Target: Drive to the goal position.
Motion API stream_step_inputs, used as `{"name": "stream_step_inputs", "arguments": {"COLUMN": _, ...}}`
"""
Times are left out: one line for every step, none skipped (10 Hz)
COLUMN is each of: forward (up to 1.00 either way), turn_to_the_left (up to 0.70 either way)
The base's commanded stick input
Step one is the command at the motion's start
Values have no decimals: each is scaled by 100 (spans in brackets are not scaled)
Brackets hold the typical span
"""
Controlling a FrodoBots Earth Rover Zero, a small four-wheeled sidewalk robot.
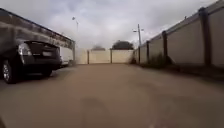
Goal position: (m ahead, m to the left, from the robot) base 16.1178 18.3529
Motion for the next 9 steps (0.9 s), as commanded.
{"name": "stream_step_inputs", "arguments": {"forward": 70, "turn_to_the_left": 9}}
{"name": "stream_step_inputs", "arguments": {"forward": 70, "turn_to_the_left": 4}}
{"name": "stream_step_inputs", "arguments": {"forward": 70, "turn_to_the_left": 0}}
{"name": "stream_step_inputs", "arguments": {"forward": 70, "turn_to_the_left": 0}}
{"name": "stream_step_inputs", "arguments": {"forward": 70, "turn_to_the_left": 0}}
{"name": "stream_step_inputs", "arguments": {"forward": 70, "turn_to_the_left": 0}}
{"name": "stream_step_inputs", "arguments": {"forward": 70, "turn_to_the_left": 0}}
{"name": "stream_step_inputs", "arguments": {"forward": 70, "turn_to_the_left": 0}}
{"name": "stream_step_inputs", "arguments": {"forward": 70, "turn_to_the_left": 0}}
